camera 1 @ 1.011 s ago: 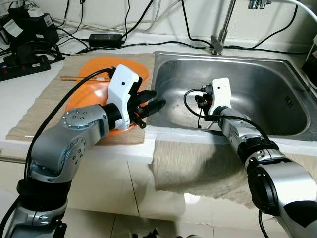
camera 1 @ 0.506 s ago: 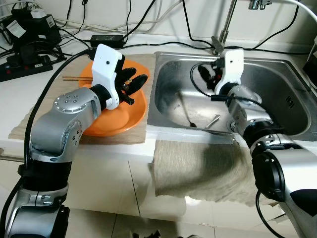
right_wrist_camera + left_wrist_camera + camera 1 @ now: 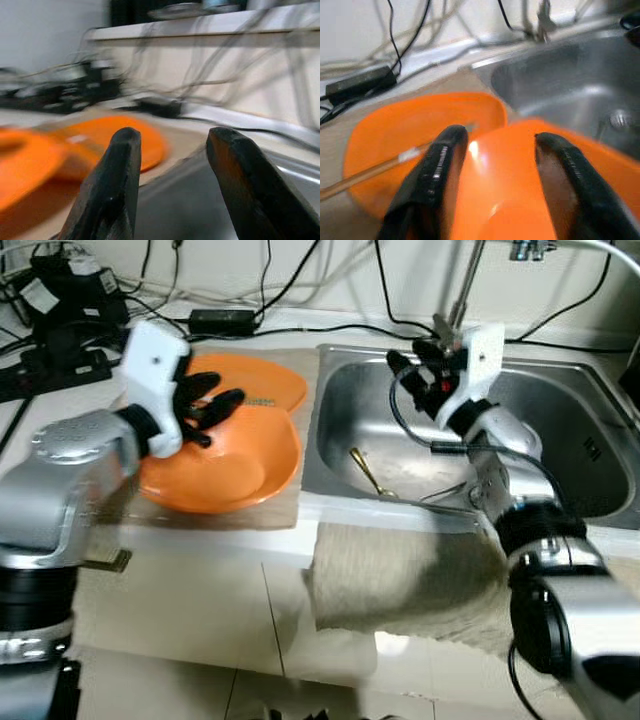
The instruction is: Kitchen organization
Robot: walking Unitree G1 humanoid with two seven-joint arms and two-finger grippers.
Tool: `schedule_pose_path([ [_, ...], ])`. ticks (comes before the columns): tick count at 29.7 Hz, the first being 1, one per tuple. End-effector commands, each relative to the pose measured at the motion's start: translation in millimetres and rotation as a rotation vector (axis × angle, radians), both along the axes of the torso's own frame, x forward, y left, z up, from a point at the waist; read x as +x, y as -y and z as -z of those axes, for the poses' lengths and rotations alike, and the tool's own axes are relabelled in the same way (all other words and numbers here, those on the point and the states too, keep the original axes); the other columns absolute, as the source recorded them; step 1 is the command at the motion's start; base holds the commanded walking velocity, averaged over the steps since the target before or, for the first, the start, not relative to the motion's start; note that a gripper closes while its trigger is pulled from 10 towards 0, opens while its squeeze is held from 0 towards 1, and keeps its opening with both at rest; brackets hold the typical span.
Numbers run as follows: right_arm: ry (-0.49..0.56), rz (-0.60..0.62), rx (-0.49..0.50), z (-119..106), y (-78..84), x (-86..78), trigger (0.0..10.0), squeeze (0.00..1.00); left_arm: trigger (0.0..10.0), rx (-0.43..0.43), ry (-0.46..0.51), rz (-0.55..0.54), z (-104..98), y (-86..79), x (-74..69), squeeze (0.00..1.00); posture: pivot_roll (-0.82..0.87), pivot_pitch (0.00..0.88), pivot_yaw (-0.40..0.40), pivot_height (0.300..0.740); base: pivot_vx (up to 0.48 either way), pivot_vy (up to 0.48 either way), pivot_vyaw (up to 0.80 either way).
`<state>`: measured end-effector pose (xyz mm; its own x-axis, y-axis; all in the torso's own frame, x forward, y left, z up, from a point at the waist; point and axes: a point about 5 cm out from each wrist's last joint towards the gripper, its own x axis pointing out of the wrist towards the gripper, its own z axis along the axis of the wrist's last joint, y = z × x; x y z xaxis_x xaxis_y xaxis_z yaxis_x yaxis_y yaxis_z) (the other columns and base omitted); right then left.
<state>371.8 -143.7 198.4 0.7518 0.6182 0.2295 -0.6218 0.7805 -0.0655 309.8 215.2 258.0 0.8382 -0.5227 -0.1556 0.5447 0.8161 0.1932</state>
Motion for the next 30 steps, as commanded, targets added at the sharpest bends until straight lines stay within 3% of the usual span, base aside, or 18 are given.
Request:
schedule_pose_path([
  [1,0.017,-0.075,-0.017,-6,-1.8,-10.3,10.0,0.0,10.0,0.042,-0.031,0.035,1,-4.9,-4.4,1.0,0.02,0.0,-0.03,0.74,0.0,0.0,0.0],
  [4,0.012,-0.076,-0.02,-3,-0.1,-18.1,10.0,0.0,10.0,0.05,-0.056,0.013,2,-13.3,-4.9,1.0,0.02,0.0,-0.027,0.74,0.0,0.0,0.0],
  [10,-0.024,-0.117,0.019,-2,-2.4,-38.3,10.0,0.0,10.0,0.014,-0.086,-0.098,10,-51.9,-2.3,1.0,0.01,0.0,-0.022,0.74,0.0,0.0,0.0],
  [13,-0.059,-0.211,-0.017,1,-6.3,-53.1,10.0,0.0,10.0,-0.039,-0.094,-0.136,15,-66.8,-1.7,1.0,0.01,0.0,-0.023,0.74,0.0,0.0,0.0],
  [16,-0.085,-0.263,-0.025,-1,-6.6,-61.1,10.0,0.0,10.0,-0.185,-0.129,-0.122,16,-65.5,-0.4,1.0,0.01,0.0,-0.027,0.74,0.0,0.0,0.0],
  [17,-0.094,-0.277,-0.023,-2,-6.5,-62.9,10.0,0.0,10.0,-0.225,-0.148,-0.118,18,-64.5,-0.2,0.44,0.01,0.0,-0.028,0.74,0.0,0.0,0.0],
  [18,-0.099,-0.285,-0.021,-2,-6.3,-64.0,10.0,0.0,10.0,-0.244,-0.159,-0.117,19,-64.0,-0.1,0.16,0.01,0.0,-0.028,0.74,0.0,0.0,0.0],
  [19,-0.101,-0.293,-0.02,-3,-6.4,-64.7,10.0,0.0,10.0,-0.273,-0.173,-0.121,20,-62.8,0.7,0.0,0.01,0.0,-0.028,0.74,0.0,0.0,0.0],
  [24,-0.125,-0.316,-0.022,-5,-7.4,-70.9,10.0,0.0,10.0,-0.444,-0.225,-0.059,28,-57.2,3.0,0.0,0.01,0.0,-0.032,0.74,0.0,0.0,0.0],
  [27,-0.13,-0.309,-0.024,-6,-7.7,-71.9,10.0,0.0,10.0,-0.406,-0.248,-0.072,37,-56.5,3.5,0.0,0.01,0.0,-0.032,0.74,0.0,0.0,0.0],
  [28,-0.136,-0.31,-0.024,-7,-8.7,-73.3,10.0,0.0,10.0,-0.376,-0.282,-0.147,48,-58.8,8.0,0.0,0.0,0.0,-0.029,0.74,0.0,0.0,0.0],
  [30,-0.139,-0.313,-0.023,-7,-9.2,-74.6,10.0,0.0,10.0,-0.368,-0.295,-0.169,51,-58.8,9.6,0.0,0.0,0.0,-0.029,0.74,0.0,0.0,0.0],
])
